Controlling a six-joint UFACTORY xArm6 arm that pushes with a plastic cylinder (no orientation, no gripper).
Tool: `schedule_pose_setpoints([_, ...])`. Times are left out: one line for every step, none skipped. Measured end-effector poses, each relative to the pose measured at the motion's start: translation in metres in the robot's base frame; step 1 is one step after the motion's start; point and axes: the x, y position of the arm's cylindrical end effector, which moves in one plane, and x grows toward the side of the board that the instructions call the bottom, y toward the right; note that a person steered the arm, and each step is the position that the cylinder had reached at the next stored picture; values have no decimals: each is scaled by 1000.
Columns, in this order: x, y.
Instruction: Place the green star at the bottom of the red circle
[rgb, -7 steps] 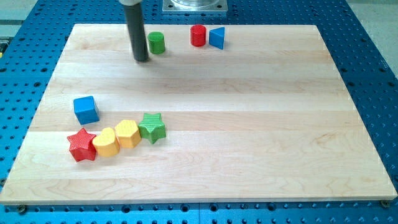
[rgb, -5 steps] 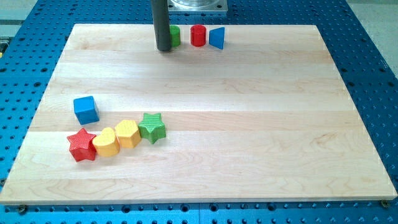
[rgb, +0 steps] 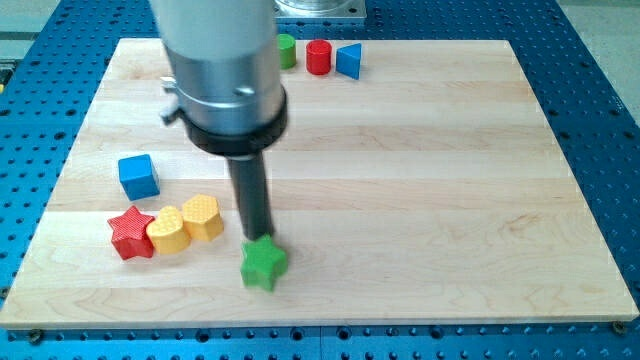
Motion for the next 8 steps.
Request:
schedule_pose_setpoints([-10,52])
schedule_pose_setpoints([38,69])
schedule_pose_setpoints([79,34])
schedule_pose_setpoints([47,-35])
schedule_pose_setpoints([19,-74])
schedule_pose_setpoints([-14,-78])
schedule_pose_setpoints([-60,-77])
schedule_pose_setpoints([-88,-77])
